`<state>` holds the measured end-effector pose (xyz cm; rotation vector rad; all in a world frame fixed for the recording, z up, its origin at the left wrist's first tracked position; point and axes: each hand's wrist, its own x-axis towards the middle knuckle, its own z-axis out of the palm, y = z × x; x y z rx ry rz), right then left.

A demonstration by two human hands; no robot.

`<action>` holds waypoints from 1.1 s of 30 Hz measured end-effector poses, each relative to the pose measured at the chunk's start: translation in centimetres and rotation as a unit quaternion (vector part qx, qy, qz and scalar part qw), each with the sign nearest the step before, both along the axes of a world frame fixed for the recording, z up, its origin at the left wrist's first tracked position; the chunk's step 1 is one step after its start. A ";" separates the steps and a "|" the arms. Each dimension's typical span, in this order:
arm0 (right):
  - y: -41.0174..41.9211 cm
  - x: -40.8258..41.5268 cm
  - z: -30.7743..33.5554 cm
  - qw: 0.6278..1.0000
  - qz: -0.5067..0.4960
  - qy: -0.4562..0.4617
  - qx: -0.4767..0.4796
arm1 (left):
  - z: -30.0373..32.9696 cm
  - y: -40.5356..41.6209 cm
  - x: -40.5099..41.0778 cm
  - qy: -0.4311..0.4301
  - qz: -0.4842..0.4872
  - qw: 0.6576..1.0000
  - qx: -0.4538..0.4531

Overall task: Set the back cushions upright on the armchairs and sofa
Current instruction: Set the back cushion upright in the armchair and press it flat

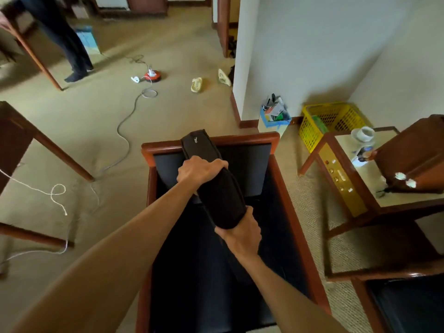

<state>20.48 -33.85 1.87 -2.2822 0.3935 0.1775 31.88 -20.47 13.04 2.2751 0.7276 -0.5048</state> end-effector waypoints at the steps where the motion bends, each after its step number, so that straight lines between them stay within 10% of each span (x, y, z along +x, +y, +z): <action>1: -0.7 0.7 0.8 1.000 0.017 -0.007 -0.004 | 0.2 0.1 0.4 0.001 0.010 1.000 -0.002; 10: -2.7 6.4 4.7 0.964 0.218 -0.046 -0.147 | 0.3 4.0 2.0 -0.006 0.174 0.978 -0.111; 17: -2.0 10.1 3.0 0.950 0.282 -0.019 -0.131 | -3.7 6.6 -1.0 -0.082 -0.052 0.995 -0.017; 21: -3.5 10.3 1.1 0.963 0.264 -0.018 -0.055 | -3.7 7.7 -0.2 -0.121 -0.242 0.960 0.066; 30: -9.2 5.4 -4.8 0.971 0.227 0.028 -0.073 | -2.6 4.1 2.9 -0.105 -0.415 0.832 0.352; 33: -9.2 6.8 -4.2 0.971 0.227 0.003 -0.074 | -2.0 5.0 3.4 -0.116 -0.399 0.840 0.349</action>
